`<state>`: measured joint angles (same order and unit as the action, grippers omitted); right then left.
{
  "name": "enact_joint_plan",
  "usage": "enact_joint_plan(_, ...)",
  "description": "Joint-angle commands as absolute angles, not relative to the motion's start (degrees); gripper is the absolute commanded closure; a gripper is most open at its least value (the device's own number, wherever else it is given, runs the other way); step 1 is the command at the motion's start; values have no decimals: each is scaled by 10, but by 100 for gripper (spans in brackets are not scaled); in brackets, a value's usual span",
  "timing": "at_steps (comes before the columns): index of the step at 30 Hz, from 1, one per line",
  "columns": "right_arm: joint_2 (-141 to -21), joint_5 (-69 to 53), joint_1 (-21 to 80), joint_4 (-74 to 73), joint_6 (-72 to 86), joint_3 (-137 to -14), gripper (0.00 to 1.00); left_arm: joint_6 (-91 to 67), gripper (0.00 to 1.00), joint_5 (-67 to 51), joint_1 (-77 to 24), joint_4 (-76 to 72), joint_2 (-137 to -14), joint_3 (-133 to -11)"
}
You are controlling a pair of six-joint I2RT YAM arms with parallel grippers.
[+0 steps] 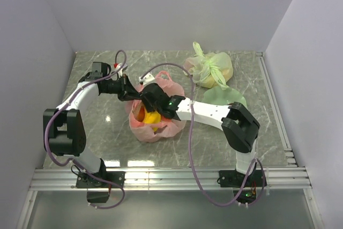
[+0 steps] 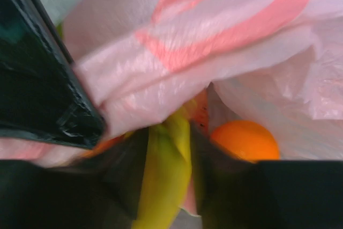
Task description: Place the fake fruits into the plastic bag and tie a complex knot
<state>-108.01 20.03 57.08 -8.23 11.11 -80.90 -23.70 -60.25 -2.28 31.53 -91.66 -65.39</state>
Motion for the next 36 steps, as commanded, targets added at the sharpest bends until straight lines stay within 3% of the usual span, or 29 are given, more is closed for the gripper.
enact_joint_plan(1, -1076, 196, 563, -116, 112, -813, 38, -229, 98, -615, -12, 311, -911, -655)
enact_joint_plan(7, -962, 122, 542, -167, 81, -795, 19, -223, 98, -612, -2, 313, -914, -649)
enact_joint_plan(14, -812, -108, 459, -264, 5, -754, 10, -219, 98, -606, -3, 318, -910, -646)
enact_joint_plan(18, -748, -184, 324, -347, 5, -719, 11, -217, 98, -600, -3, 316, -902, -640)
enact_joint_plan(22, -687, -160, 164, -421, -51, -654, 14, -216, 98, -597, -3, 316, -897, -636)
enact_joint_plan(26, -664, -116, 69, -458, -119, -591, 14, -213, 98, -596, -3, 325, -903, -643)
enact_joint_plan(36, -782, -21, 33, -400, -177, -585, 13, -203, 99, -593, -3, 337, -911, -653)
